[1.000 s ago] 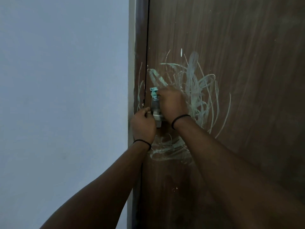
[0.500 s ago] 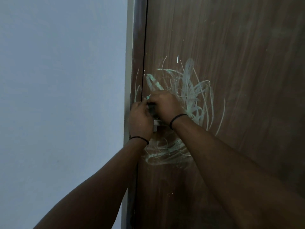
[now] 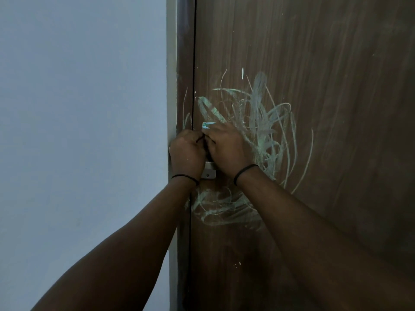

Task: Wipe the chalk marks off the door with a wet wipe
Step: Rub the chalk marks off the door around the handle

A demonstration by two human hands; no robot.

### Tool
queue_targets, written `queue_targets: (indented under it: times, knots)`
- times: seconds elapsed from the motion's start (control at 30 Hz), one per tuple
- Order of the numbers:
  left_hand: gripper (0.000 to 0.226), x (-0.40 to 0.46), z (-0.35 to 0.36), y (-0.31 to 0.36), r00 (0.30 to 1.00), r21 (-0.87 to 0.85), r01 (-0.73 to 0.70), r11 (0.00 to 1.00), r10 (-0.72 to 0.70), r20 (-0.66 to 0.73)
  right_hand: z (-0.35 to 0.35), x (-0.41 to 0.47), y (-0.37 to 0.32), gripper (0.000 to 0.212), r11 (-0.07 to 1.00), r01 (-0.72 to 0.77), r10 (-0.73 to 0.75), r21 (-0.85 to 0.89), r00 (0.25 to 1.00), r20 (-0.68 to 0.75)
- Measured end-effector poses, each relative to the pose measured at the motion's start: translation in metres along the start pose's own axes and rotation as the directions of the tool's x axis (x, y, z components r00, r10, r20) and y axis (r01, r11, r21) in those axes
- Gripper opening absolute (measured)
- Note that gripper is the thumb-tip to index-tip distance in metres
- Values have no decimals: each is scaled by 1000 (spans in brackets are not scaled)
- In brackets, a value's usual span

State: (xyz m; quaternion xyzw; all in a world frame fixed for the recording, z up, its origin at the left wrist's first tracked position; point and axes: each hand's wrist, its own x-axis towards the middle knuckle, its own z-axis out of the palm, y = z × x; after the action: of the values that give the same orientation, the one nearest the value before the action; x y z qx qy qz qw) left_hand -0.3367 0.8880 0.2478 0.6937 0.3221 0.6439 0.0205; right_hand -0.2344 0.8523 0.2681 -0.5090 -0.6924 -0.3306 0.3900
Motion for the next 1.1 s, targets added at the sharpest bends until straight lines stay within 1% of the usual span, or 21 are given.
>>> queue_targets:
  times: [0.03, 0.1, 0.17, 0.2, 0.27, 0.3, 0.33, 0.37, 0.43, 0.47, 0.53, 0.6, 0.67, 0.7, 0.77, 0.83, 0.9, 0.93, 1.0, 1.07, 1.1]
  knots:
    - [21, 2, 0, -2, 1000, 5, -6, 1000, 6, 4, 1, -2, 5, 21, 999, 10, -10, -32, 1000, 11]
    - [20, 3, 3, -4, 1000, 14, 6, 1000, -6, -2, 1, -4, 11, 19, 999, -33, 32, -39, 999, -27]
    - [18, 0, 8, -2, 995, -44, 76, 996, -78, -59, 0, 1, 11, 9, 997, -42, 38, -58, 997, -61]
    - [17, -3, 10, 2, 984, -99, 138, 985, -147, -101, 0, 4, 11, 5, 997, -13, 10, -79, 999, -36]
    - [16, -7, 17, 8, 943, -194, 251, 948, -284, -171, -2, 9, 14, 10, 993, 58, -50, -105, 996, 72]
    - [16, -9, 19, 10, 930, -205, 279, 938, -317, -187, -4, 12, 16, 12, 990, 83, -70, -114, 990, 119]
    - [17, -9, 20, 11, 933, -183, 274, 944, -308, -188, -7, 15, 20, 15, 990, 88, -72, -113, 988, 139]
    - [17, -7, 19, 10, 952, -131, 230, 964, -251, -177, -9, 16, 22, 17, 993, 65, -51, -98, 990, 133]
    - [16, -3, 15, 8, 994, 1, 51, 999, -50, -100, -12, 10, 25, 18, 998, -58, 61, -39, 995, 74]
    - [16, 1, 13, 9, 998, 54, -59, 997, 61, -32, -12, 3, 25, 17, 991, -132, 132, -5, 991, 30]
    - [17, 10, 10, 10, 965, 147, -249, 957, 231, 128, -9, -14, 22, 16, 961, -267, 270, 73, 962, -31]
    - [15, 13, 7, 12, 921, 223, -365, 904, 314, 232, -8, -27, 15, 18, 930, -357, 357, 89, 934, 7]
    - [16, 10, 4, 11, 908, 254, -392, 884, 328, 259, -12, -27, 14, 20, 903, -426, 420, 53, 903, 97]
    - [17, 7, 3, 10, 916, 256, -375, 891, 314, 249, -15, -23, 15, 26, 889, -457, 448, 41, 883, 140]
    - [17, -1, 3, 13, 948, 253, -292, 922, 244, 205, -23, -14, 16, 39, 856, -516, 498, 30, 839, 221]
    - [20, -9, 3, 18, 980, 232, -171, 958, 141, 140, -29, -8, 16, 37, 815, -578, 545, 41, 789, 282]
    - [22, -20, 2, 21, 996, 211, -40, 977, 21, 91, -30, -9, 13, 29, 782, -620, 578, 70, 762, 292]
    - [22, -25, 0, 20, 997, 215, 30, 976, -46, 68, -29, -12, 11, 26, 773, -627, 587, 95, 764, 270]
    - [24, -31, -6, 17, 982, 212, 177, 961, -187, 26, -28, -18, 4, 20, 787, -595, 572, 162, 803, 168]
    - [24, -35, -11, 13, 950, 168, 310, 936, -313, -5, -25, -16, -1, 20, 833, -510, 513, 214, 857, 43]
    - [23, -36, -13, 12, 932, 155, 360, 920, -362, -10, -23, -13, -3, 23, 862, -462, 470, 210, 883, 15]
